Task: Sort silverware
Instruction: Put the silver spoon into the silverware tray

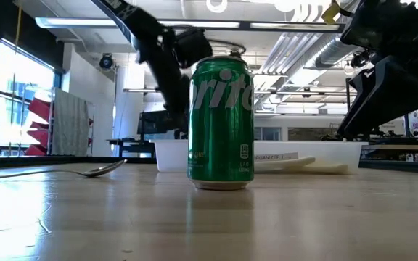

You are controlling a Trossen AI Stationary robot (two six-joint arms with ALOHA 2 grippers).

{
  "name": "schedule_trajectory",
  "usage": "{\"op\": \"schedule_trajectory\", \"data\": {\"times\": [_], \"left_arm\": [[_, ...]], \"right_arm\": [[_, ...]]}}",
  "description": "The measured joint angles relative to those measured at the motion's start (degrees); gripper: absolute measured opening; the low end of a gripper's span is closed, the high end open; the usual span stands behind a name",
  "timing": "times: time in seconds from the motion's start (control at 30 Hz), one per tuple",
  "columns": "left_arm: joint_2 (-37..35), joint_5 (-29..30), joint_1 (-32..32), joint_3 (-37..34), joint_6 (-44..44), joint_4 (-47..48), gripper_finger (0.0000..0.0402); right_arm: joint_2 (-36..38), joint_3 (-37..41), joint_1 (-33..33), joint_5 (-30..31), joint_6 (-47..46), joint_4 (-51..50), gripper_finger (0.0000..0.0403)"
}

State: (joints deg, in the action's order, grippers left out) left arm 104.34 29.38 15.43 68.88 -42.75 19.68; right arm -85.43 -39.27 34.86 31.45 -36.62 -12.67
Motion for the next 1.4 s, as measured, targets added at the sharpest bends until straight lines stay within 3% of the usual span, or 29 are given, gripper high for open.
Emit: {"op": "schedule_trajectory", "data": {"times": [0.1, 0.17, 0.3, 0.37, 0.5, 0.7, 0.83, 1.1, 1.27, 1.4], "left_arm": [[-4.2, 4.8, -4.1, 0.0, 15.4, 9.4, 0.0058], [-6.9, 3.6, -7.0, 0.0, 29.3, 17.0, 0.0058], [-11.5, -12.0, -12.7, -0.1, 52.0, 31.5, 0.0058], [-13.4, -20.6, -16.2, -1.8, 58.4, 32.9, 0.0058], [-15.7, -27.6, -24.9, -7.5, 64.9, 28.4, 0.0058], [-15.8, -24.6, -32.5, -13.4, 74.9, 25.4, 0.0058], [-15.9, -21.2, -32.8, -15.5, 79.6, 24.8, 0.0058], [-15.9, -25.9, -29.7, -20.6, 79.8, 19.9, 0.0063], [-15.9, -26.4, -27.4, -21.7, 79.1, 17.3, 0.0096], [-15.6, -30.3, -25.6, -22.6, 79.1, 14.4, 0.0135]], "right_arm": [[0.0, 0.0, 0.0, 0.0, 0.0, 0.0, 0.0103], [0.0, 0.0, 0.0, -0.1, 0.0, 0.0, 0.0103], [0.0, 0.0, 0.0, -0.2, -0.9, 0.0, 0.0103], [0.0, 0.0, 0.0, -0.2, -0.9, 0.0, 0.0103], [0.0, 0.0, 0.0, -0.2, -1.1, 0.1, 0.0103], [0.0, 0.0, 0.0, -0.4, -1.1, 0.5, 0.0103], [0.0, 0.0, 0.0, -0.4, -1.1, 0.5, 0.0103], [0.0, 0.0, 0.0, -0.4, -1.0, 0.5, 0.0103], [0.0, 0.0, 0.0, -0.4, -1.0, 0.5, 0.0103], [0.0, 0.0, 0.0, -0.4, -1.0, 0.5, 0.0103]]}}
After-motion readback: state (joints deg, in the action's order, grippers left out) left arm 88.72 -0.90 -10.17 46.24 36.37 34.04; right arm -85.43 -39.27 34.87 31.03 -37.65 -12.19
